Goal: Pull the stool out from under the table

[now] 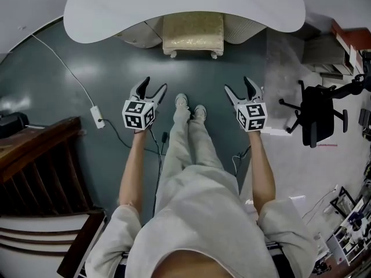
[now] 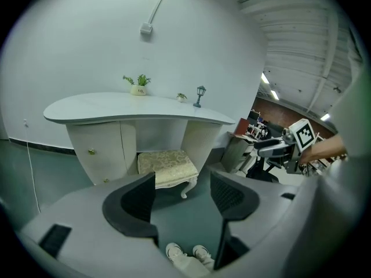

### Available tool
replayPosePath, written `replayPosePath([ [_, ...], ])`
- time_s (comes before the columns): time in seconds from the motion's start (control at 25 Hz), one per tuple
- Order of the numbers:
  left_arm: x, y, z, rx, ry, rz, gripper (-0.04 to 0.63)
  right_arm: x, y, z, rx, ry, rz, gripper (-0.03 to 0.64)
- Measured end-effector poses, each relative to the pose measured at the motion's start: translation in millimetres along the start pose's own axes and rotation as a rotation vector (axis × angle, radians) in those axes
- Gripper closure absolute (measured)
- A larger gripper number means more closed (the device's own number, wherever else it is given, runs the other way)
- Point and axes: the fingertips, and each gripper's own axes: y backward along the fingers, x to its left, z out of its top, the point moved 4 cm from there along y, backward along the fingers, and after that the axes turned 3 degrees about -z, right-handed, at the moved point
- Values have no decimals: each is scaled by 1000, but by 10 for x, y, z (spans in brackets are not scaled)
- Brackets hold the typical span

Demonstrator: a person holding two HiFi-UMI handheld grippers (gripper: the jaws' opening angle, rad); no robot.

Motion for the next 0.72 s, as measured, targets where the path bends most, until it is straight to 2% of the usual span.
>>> replayPosePath([
  [0.44,710,-814,-185,27,15,-57,321,-156,-897,-133,33,-18,-45,287],
  [0.72,1046,-1212,-484,43,34,-75,321,-243,-1433,-449,57,-42,-72,287],
])
